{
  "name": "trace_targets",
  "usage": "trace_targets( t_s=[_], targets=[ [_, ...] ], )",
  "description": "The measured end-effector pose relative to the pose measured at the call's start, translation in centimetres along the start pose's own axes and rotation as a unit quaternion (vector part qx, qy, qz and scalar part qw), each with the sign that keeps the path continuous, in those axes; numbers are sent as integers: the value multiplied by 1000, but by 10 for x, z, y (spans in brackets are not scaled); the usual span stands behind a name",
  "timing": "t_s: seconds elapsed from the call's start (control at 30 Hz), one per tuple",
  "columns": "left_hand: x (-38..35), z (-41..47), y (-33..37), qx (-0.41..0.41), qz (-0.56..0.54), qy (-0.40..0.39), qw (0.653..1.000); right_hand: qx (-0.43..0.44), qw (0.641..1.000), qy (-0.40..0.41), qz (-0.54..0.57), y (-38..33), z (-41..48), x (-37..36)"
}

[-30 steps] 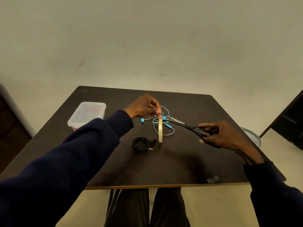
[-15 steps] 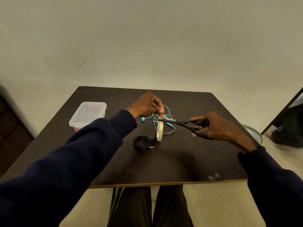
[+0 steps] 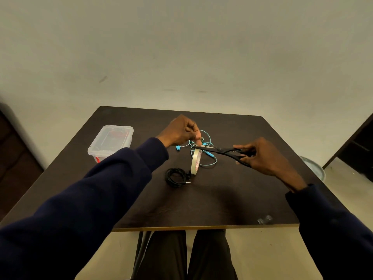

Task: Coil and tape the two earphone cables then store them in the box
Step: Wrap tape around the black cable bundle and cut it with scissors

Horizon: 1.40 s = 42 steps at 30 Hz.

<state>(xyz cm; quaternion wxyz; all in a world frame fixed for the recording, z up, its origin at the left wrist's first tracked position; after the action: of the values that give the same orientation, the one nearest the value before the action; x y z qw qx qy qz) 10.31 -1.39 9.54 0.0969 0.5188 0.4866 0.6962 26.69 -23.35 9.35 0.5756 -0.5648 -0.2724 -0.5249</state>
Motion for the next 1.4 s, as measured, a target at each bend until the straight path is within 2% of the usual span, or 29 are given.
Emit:
trace_targets(
  t_s=[0.23,0.47,0.77,0.93,1.13,1.3,1.4],
  targets=[
    [4,-3,1,1,-65,13,998,1,1000,18,7,-1,3,-6],
    [5,-19,-20,-11,-112,67,991,2,999,36,25,2,7,-15],
    [13,-33,-50,75,-168,126,975,-19,996,5,91,-2,9,-69],
    [20,-40,-65,101,-184,122,970,-56,989,38,133,5,4,-82],
    [16,-40,-82,112,-202,99,968,-141,975,154,70,46,-23,-73],
    [10,-39,-85,124,-212,101,964,-175,968,179,-29,84,-36,-58],
    [7,-42,-88,130,-218,104,962,-191,967,149,-75,99,-32,-52]
  ],
)
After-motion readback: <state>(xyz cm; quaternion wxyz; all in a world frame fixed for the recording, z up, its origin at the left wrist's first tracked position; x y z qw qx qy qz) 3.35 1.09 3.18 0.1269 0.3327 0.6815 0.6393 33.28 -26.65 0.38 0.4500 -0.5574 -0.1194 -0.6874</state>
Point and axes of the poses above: each hand's wrist, its own z-axis towards the middle knuckle, its own x-axis out of the back of the hand, y = z × x, the point moved 1 cm from there along z, towards the middle knuckle, and after that the axes turned 15 degrees about x, right-handed, at the moved point
